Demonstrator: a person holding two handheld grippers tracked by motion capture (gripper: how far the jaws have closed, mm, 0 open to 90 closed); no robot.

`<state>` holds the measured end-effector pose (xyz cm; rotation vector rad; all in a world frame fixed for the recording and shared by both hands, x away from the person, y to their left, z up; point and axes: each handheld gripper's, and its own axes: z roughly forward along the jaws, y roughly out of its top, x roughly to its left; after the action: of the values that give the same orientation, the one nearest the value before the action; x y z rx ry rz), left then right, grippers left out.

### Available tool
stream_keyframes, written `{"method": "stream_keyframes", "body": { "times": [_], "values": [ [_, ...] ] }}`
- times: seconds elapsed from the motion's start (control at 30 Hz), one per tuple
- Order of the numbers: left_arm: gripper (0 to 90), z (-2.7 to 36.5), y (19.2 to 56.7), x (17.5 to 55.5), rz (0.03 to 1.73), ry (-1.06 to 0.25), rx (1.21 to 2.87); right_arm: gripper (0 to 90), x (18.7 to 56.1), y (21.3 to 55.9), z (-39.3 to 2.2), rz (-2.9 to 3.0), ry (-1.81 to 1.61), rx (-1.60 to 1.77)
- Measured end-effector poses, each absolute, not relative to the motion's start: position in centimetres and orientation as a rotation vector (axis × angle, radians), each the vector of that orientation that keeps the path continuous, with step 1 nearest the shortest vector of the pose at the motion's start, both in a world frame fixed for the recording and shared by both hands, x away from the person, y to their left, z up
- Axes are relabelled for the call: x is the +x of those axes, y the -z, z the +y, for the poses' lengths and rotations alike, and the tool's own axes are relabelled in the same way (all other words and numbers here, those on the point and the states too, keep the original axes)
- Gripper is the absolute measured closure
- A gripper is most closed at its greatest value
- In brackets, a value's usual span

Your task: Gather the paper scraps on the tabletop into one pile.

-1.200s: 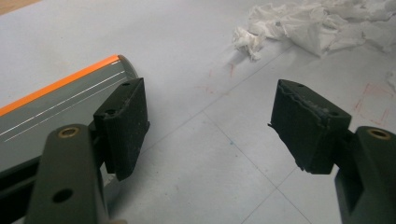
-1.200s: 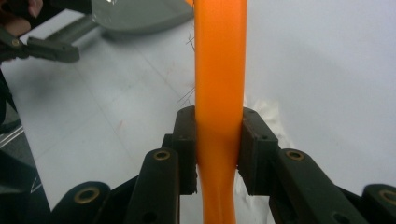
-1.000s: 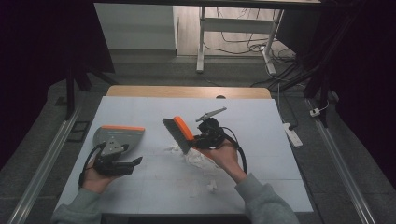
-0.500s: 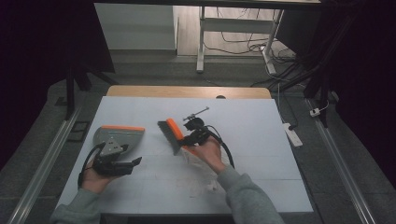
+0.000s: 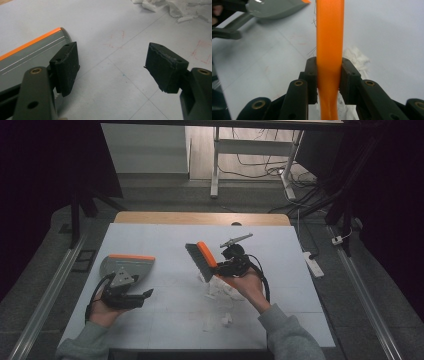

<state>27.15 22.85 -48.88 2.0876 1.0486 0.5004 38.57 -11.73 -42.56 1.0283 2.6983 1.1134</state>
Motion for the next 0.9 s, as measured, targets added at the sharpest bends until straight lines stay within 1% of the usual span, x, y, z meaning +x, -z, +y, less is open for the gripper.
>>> {"method": "stream_keyframes", "body": {
  "times": [0.13, 0.27, 0.53, 0.73, 0.9],
  "values": [
    [28.0, 22.9, 48.9, 27.1, 1.047, -0.5, 2.088, 70.6, 37.7, 41.4, -11.8, 2.737, -1.121, 0.931],
    [28.0, 22.9, 48.9, 27.1, 1.047, -0.501, 2.086, 70.7, 36.4, 41.1, -12.2, 2.799, -1.078, 0.822],
    [28.0, 22.8, 48.9, 27.2, 1.048, -0.501, 2.092, 70.6, 32.5, 41.9, -13.1, 3.006, -0.87, 0.606],
    [28.0, 22.9, 48.9, 27.1, 1.052, -0.503, 2.088, 70.6, 29.4, 42.4, -12.4, 3.142, -0.65, 0.414],
    [28.0, 22.8, 48.9, 27.1, 1.052, -0.505, 2.092, 70.6, 28.1, 43.6, -11.6, 3.216, -0.462, 0.28]
  ]
}}
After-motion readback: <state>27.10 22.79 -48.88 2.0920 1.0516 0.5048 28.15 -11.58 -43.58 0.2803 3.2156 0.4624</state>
